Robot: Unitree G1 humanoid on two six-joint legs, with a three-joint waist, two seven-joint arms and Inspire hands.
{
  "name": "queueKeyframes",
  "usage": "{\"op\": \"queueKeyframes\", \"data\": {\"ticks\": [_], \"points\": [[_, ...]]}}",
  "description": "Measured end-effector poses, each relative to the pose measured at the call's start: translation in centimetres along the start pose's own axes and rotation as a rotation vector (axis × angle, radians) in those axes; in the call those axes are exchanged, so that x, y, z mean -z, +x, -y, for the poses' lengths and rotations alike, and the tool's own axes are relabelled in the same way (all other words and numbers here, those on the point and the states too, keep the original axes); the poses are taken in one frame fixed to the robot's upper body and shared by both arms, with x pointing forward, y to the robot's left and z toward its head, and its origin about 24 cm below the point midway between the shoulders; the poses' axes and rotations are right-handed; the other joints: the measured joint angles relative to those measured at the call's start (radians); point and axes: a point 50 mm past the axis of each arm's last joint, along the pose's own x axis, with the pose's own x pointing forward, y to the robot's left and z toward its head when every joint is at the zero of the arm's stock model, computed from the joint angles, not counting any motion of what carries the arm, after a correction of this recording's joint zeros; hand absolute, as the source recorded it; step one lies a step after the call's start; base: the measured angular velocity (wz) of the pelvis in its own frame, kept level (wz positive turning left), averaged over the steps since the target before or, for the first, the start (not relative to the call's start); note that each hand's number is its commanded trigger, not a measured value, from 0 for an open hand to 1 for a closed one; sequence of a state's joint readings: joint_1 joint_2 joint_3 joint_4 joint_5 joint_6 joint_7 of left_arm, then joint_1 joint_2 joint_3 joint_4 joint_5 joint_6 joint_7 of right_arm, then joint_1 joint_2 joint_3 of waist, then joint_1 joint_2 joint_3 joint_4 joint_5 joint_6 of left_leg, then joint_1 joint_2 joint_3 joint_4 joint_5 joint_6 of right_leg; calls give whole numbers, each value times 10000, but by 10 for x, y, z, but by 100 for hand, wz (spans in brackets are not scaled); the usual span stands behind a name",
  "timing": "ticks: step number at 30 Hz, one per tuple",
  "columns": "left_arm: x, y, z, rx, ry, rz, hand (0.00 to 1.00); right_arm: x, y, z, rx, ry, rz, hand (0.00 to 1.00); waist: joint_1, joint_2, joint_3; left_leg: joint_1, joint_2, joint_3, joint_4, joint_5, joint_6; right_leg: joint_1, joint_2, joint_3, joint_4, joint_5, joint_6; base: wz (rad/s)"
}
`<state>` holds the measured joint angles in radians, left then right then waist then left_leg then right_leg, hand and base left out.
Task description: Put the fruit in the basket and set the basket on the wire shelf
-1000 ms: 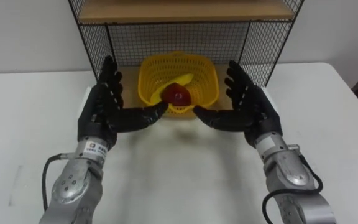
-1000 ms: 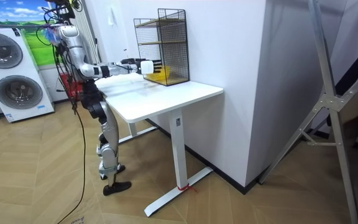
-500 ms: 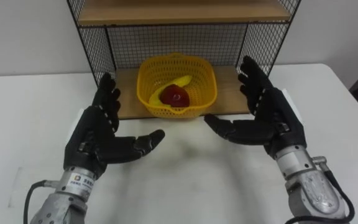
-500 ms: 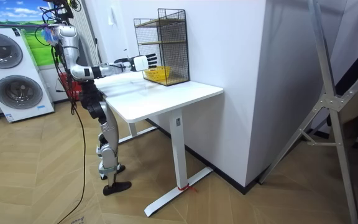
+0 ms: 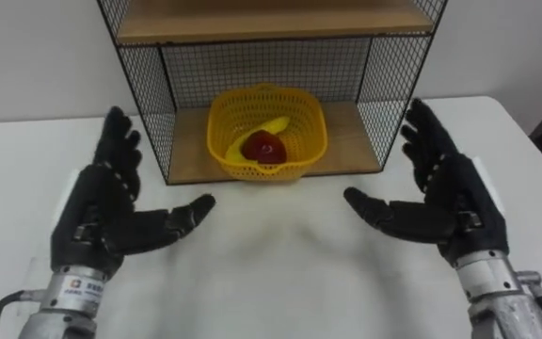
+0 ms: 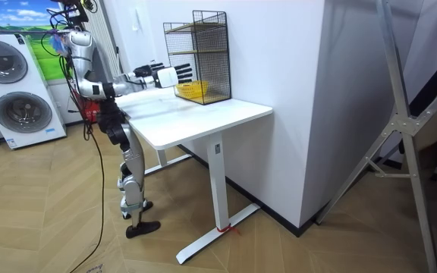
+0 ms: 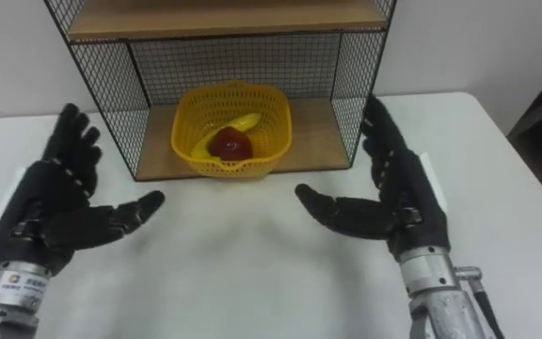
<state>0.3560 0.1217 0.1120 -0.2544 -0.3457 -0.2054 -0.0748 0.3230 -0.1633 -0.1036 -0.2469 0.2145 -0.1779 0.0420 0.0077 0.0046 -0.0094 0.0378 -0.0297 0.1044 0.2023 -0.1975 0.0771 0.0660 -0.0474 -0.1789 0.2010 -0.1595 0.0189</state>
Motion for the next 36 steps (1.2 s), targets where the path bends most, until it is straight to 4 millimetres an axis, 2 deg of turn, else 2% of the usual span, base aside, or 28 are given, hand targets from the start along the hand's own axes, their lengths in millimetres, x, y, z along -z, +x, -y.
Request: {"op": "queueKeyframes", "data": {"ticks": [5,8,11,12,13,14,16,18,20,21,22,25,26,28,29,32,33,35,36], "points": [[-38,-1,-25,-2174,812,1925,0,-18,-2,27,1921,-947,1046,0,131,-88,26,19,-3,-12,-32,9,-14,4,5,-20,-13,0,0,0],[-66,-2,-52,-4142,1238,3441,0,-36,-6,53,3465,-1644,1864,0,299,-66,34,-7,-11,-21,-27,9,-14,-19,4,-19,-16,0,0,0],[-114,-15,-90,-6825,2237,5588,0,-77,-4,92,5398,-3303,3519,0,355,-13,62,-103,-13,4,-32,14,-13,-162,1,27,23,0,0,-3],[-123,-18,-95,-7214,2447,5979,0,-87,-2,99,5737,-3579,3897,0,368,6,68,-102,-12,14,-40,13,-13,-163,3,30,16,0,0,0],[-142,-22,-106,-7897,2837,6845,0,-107,-2,112,6467,-4144,4745,0,350,24,61,-103,-9,14,-40,12,-13,-165,6,20,7,0,0,0],[-153,-25,-111,-8218,3018,7284,0,-118,-3,119,6829,-4378,5178,0,363,25,61,-106,-8,14,-40,10,-13,-169,5,17,3,-1,0,0],[-192,-41,-127,-9523,3470,9059,0,-156,-9,143,8126,-4856,6723,0,353,27,58,-137,-10,-13,-59,8,-17,-154,18,13,-108,-1,1,0],[-214,-48,-138,-10210,3232,10135,0,-174,-12,162,9000,-4835,7366,0,300,-5,35,-188,-14,-64,-30,5,-18,-153,17,-6,-142,-1,0,8],[-231,-54,-165,-11376,3015,10343,0,-187,-18,183,10117,-5007,7535,0,290,-11,29,-317,-15,-108,32,3,-25,-216,23,-58,-134,-8,-10,8],[-233,-57,-174,-11789,2917,10205,0,-190,-21,188,10401,-5070,7570,0,274,-1,13,-363,-20,-109,43,4,-26,-284,11,-92,-125,-12,-17,4],[-232,-62,-193,-12721,2449,9855,0,-195,-28,201,11149,-5107,7595,0,255,-42,29,-455,-32,-112,66,6,-26,-360,-4,-111,-118,-19,-20,3],[-224,-76,-234,-14871,1359,8681,0,-195,-43,239,13318,-4785,6804,0,279,-58,-129,-506,-51,-113,202,-14,-32,-467,-19,-98,-65,-107,-9,1],[-222,-85,-247,-15752,957,8343,0,-195,-50,253,14186,-4612,6370,0,266,-100,-140,-510,-49,-111,234,-55,-43,-520,-33,-92,72,-186,-13,0],[-217,-97,-263,-16789,282,7998,0,-193,-67,273,15368,-4012,5965,0,247,-147,-183,-516,-40,-117,267,-72,-52,-527,-33,-109,83,-219,-21,0],[-215,-101,-267,-17091,54,7878,0,-192,-72,279,15736,-3747,5834,0,247,-103,-173,-518,-35,-119,271,-79,-61,-522,-30,-118,80,-224,-27,0],[-184,-125,-289,-18852,-395,5987,0,-163,-97,304,17366,-2809,4055,0,223,-157,-201,-540,-12,-166,318,-152,-96,-465,7,-119,74,-238,-48,0],[-177,-128,-292,-19129,-468,5613,0,-157,-102,307,17571,-2751,3640,0,218,-155,-203,-550,-18,-202,340,-164,-95,-447,10,-134,70,-238,-48,3],[-148,-144,-299,-19990,-678,4027,0,-129,-129,315,18361,-2571,2051,0,215,-160,-200,-552,-30,-244,336,-168,-91,-331,13,-165,35,-231,-44,8],[-142,-149,-299,-20150,-635,3730,0,-120,-137,315,18542,-2515,1656,0,209,-158,-195,-536,-33,-261,334,-167,-90,-294,12,-178,19,-230,-41,6]]}}
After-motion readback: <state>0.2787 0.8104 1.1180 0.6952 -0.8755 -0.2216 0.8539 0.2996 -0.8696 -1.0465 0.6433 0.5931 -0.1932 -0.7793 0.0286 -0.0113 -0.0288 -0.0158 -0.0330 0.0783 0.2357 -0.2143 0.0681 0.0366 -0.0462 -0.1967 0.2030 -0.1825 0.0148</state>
